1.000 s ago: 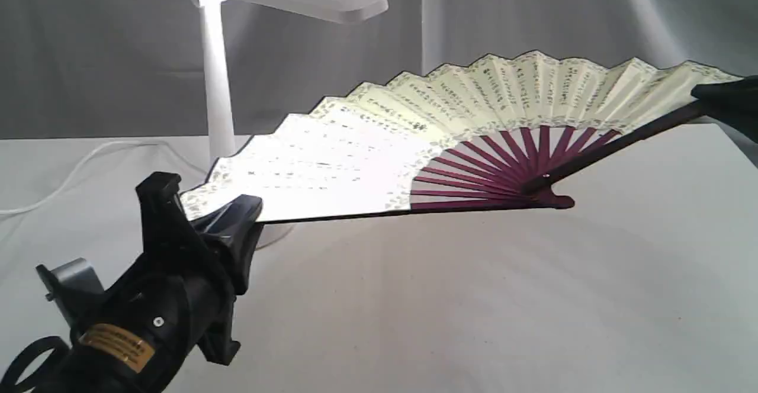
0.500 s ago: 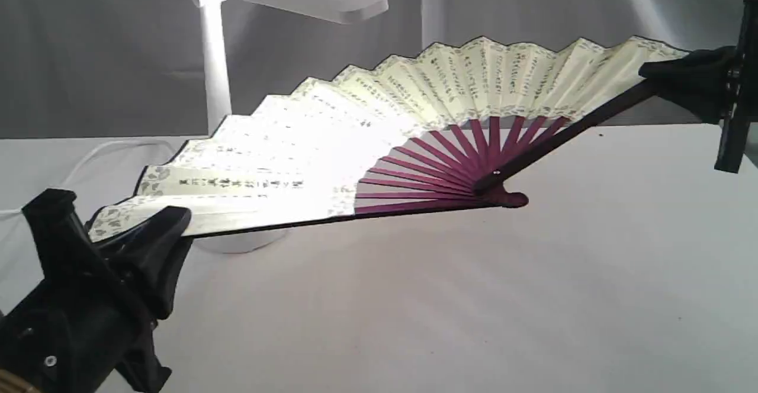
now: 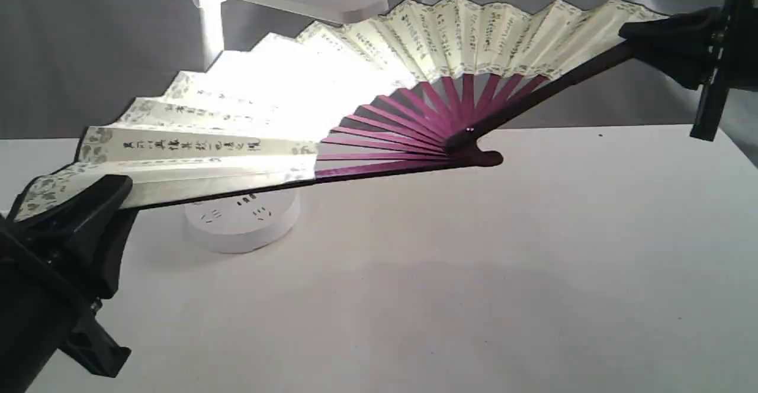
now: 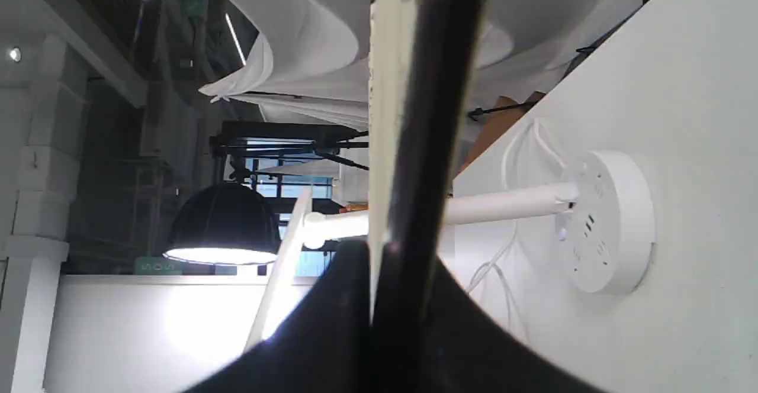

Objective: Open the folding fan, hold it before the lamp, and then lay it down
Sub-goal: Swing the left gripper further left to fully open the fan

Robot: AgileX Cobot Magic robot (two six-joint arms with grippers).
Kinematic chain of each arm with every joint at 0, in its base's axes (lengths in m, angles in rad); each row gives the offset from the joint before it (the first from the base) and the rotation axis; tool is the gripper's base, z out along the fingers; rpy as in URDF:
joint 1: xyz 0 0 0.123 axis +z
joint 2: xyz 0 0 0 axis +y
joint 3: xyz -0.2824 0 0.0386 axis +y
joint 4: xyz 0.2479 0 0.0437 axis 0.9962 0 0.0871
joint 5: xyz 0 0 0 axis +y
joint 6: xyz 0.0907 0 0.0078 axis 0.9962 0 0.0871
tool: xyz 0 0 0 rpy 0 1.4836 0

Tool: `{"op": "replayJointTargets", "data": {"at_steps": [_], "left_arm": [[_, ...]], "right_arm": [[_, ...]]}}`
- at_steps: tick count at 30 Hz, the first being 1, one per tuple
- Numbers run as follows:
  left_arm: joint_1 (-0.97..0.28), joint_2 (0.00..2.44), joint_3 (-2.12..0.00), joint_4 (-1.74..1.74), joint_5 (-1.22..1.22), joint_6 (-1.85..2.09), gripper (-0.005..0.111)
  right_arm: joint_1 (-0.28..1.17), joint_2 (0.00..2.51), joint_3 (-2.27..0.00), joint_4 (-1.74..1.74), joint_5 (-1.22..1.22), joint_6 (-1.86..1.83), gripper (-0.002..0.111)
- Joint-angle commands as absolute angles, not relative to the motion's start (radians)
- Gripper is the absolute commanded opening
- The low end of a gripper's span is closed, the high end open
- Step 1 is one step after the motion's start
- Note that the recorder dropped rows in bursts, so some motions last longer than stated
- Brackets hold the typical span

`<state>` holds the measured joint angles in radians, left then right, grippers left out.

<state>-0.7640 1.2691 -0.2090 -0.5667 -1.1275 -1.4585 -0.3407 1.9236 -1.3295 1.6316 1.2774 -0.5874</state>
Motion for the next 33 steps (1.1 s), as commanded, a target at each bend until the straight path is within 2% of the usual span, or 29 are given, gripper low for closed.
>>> {"op": "replayJointTargets", "data": {"at_steps": [1,33], "left_arm": [[-0.76,1.224,-0.199,-0.632,-1.221,-1.508,0.0],[-0.76,1.172,-0.156,-0.637,-1.221,-1.57,0.0]], "right_arm": [[-0.346,1.91,-1.327,1.605,1.221,-0.645,0.0],[-0.348,1.91,-1.327,1.598,1.221,-0.643,0.0]]}}
